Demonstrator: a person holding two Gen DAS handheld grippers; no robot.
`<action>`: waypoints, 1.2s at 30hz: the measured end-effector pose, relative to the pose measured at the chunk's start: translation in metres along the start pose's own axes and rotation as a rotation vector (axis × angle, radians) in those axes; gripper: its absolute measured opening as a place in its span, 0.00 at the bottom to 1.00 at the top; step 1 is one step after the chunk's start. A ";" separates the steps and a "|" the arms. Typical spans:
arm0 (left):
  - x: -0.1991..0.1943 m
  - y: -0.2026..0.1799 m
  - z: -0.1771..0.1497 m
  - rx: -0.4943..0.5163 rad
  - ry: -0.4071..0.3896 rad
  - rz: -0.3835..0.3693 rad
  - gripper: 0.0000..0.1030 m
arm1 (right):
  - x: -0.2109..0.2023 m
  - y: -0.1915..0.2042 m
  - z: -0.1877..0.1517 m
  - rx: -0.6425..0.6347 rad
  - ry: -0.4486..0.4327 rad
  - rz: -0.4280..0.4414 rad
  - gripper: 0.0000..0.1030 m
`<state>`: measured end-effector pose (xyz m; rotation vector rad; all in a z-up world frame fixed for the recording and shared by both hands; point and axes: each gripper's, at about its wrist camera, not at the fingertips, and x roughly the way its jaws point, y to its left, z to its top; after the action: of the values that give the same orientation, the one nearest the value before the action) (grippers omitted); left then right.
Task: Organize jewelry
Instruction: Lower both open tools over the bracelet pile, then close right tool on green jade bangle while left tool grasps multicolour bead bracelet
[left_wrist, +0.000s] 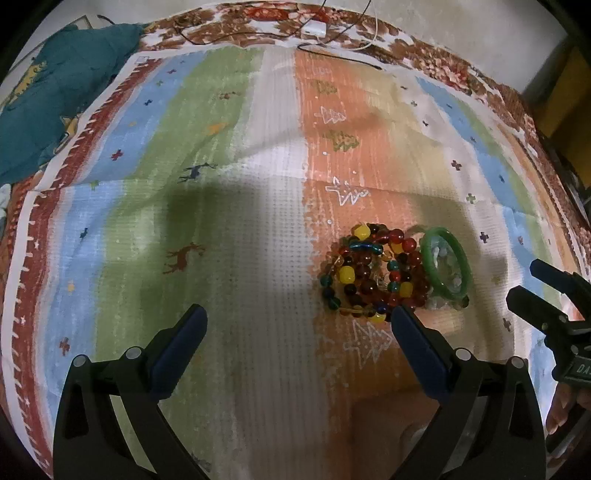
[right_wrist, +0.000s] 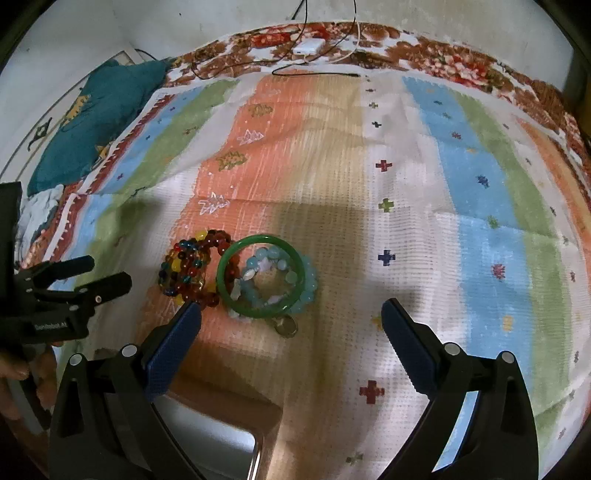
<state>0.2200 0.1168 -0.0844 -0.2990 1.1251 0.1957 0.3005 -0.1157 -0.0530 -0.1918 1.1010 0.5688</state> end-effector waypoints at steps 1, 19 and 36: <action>0.002 0.000 0.001 0.003 0.003 0.002 0.94 | 0.002 0.000 0.001 0.002 0.003 -0.001 0.96; 0.035 0.001 0.006 0.005 0.089 -0.003 0.68 | 0.042 -0.009 0.016 0.021 0.078 -0.013 0.76; 0.045 -0.011 0.007 0.067 0.092 0.014 0.20 | 0.064 -0.013 0.014 0.032 0.153 -0.016 0.24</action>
<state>0.2488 0.1086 -0.1209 -0.2430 1.2221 0.1573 0.3387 -0.0993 -0.1045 -0.2192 1.2550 0.5283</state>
